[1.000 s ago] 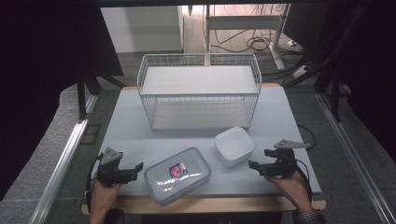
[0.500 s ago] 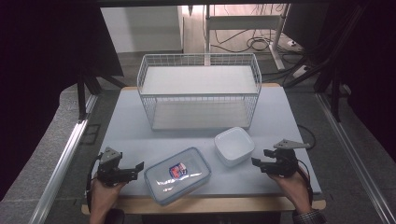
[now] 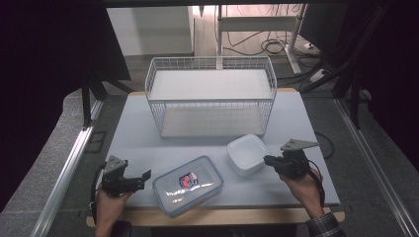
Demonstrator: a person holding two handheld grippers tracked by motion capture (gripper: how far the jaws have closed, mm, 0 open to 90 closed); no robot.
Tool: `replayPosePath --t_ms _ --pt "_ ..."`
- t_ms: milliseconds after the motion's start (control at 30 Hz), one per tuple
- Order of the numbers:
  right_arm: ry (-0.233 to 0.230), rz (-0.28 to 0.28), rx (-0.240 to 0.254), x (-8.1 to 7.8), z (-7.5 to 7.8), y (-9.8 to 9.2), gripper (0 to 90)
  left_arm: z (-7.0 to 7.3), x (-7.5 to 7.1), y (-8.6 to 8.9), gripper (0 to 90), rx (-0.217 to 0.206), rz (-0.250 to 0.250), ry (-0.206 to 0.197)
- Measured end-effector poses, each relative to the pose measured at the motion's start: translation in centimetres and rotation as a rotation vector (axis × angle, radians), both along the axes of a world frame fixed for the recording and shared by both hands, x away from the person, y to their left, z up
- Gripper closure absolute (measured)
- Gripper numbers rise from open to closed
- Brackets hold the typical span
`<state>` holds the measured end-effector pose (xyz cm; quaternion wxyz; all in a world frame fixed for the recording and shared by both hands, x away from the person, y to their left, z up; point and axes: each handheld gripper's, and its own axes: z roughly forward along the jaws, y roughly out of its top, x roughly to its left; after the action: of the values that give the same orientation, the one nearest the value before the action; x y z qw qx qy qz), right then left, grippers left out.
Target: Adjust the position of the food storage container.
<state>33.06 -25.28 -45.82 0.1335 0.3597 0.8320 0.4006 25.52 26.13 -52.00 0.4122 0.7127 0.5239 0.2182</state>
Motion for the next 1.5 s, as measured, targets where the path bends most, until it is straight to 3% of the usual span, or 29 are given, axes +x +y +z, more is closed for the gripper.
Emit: replayPosePath --t_ms 267,400,633,800,933,1100,1200,1500 --pt "0.02 0.039 0.037 2.2 0.2 3.0 89.6 -0.1 0.0 0.0 1.5 0.016 -0.003 0.002" --pt "0.016 0.049 0.053 3.3 0.3 4.7 89.5 -0.3 0.1 -0.2 1.5 0.048 -0.001 0.005" --pt "0.001 0.075 0.009 5.4 0.4 7.8 89.5 -0.3 0.2 -0.1 1.6 0.046 -0.004 0.0" --pt "-0.007 0.062 -0.008 7.2 -0.2 9.4 89.5 -0.3 0.1 0.1 0.8 0.006 -0.018 -0.018" --pt "-0.01 0.045 -0.052 8.7 -0.9 10.4 89.5 -0.3 0.2 0.2 0.7 0.002 -0.02 -0.022" --pt "-0.004 0.007 -0.111 10.1 -1.5 10.2 89.6 -0.3 0.2 0.0 0.5 0.005 -0.029 -0.028" --pt "0.002 -0.002 -0.099 10.3 -1.5 9.5 89.7 -0.4 0.3 -0.2 0.5 0.016 -0.022 -0.02" --pt "0.023 -0.043 -0.138 9.2 -1.1 6.8 89.6 -0.4 0.3 -0.2 0.6 0.018 -0.028 -0.022"
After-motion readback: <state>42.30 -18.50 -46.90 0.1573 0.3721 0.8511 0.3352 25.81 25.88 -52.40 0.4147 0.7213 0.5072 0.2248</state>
